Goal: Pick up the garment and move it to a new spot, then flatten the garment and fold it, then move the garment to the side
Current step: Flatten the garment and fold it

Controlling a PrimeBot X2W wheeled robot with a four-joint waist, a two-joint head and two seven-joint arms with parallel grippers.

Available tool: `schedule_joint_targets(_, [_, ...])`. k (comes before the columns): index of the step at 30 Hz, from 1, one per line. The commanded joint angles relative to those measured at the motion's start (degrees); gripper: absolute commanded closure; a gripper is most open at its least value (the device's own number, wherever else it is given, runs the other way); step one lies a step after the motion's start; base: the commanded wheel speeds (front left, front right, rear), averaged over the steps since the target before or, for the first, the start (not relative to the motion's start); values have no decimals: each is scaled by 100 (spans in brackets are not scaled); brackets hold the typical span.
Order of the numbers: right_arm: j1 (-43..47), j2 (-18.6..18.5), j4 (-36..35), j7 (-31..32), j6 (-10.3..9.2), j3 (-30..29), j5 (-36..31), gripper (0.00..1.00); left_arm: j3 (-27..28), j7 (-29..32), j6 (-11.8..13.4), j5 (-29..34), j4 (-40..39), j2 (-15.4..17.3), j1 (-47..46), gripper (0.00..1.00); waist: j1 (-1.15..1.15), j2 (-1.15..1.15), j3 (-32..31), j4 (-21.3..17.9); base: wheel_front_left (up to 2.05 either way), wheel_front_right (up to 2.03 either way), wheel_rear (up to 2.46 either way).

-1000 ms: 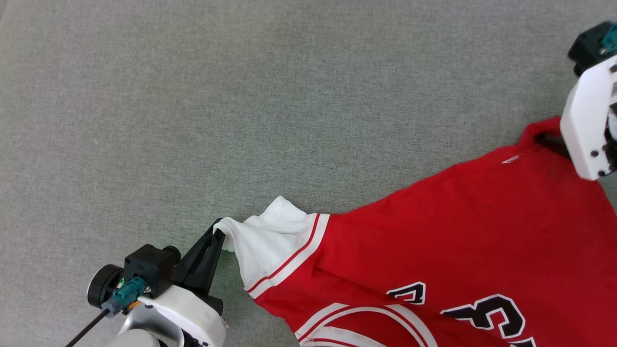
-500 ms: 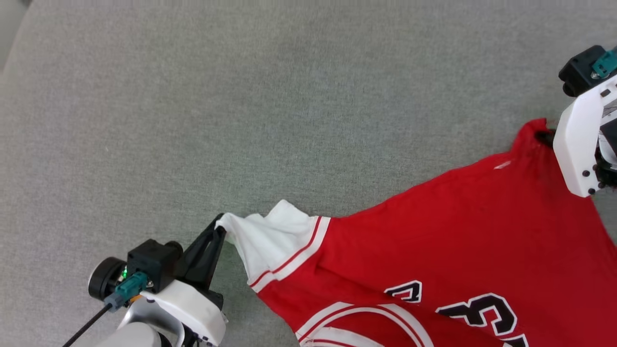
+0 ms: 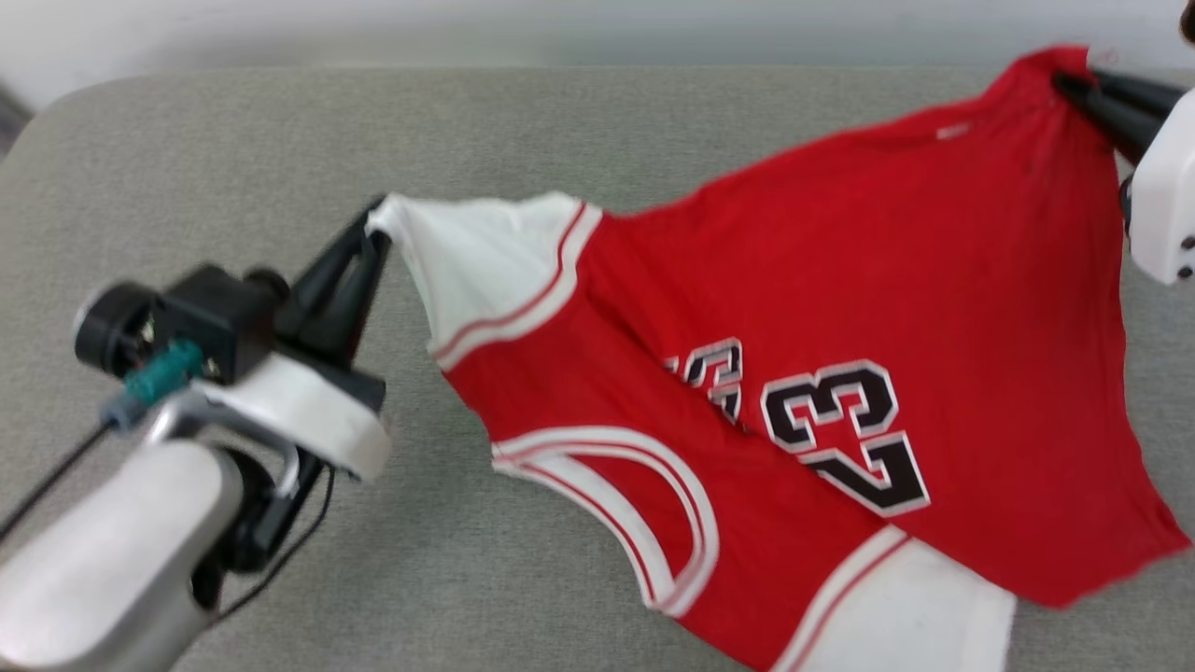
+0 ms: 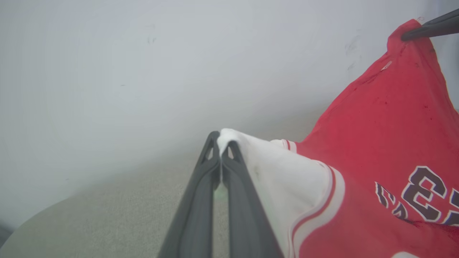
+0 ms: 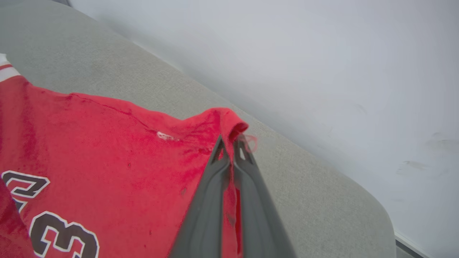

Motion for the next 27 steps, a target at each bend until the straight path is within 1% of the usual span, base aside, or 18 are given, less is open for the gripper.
schedule_joint_targets(1, [-158,77,9,-158,-2,-52,-114,100,73,52,-67,10,65,-7,-263,100,0,0,-25,-122,0,0,0])
schedule_joint_targets(6, [-531,328,103,-608,-3,-317,-440,100,166,288,-402,211,440,-24,-1289,100,0,0,74,-351,0,0,0])
schedule_joint_targets(9, [-823,553,263,-824,-3,-512,-705,100,246,416,-577,358,642,-45,-1948,100,0,0,182,-472,0,0,0])
schedule_joint_targets(12, [-1183,770,454,-966,-3,-742,-887,100,278,515,-785,477,828,-148,-2601,100,0,0,302,-571,0,0,0])
schedule_joint_targets(13, [-1553,953,649,-1008,-3,-860,-1053,100,299,607,-1014,539,1156,-272,-3241,100,0,0,414,-613,0,0,0])
schedule_joint_targets(18, [-2313,1153,1014,-1034,-3,-923,-1342,100,321,720,-1359,679,1811,-550,-4341,100,0,0,596,-649,0,0,0])
schedule_joint_targets(21, [-2840,1216,1241,-1020,-3,-780,-1555,100,327,743,-1544,802,2220,-693,-5028,100,0,0,714,-653,0,0,0])
schedule_joint_targets(27, [-3852,1377,1783,-1135,-3,-560,-1825,100,371,670,-1799,973,3016,-987,-6241,100,0,0,971,-655,0,0,0])
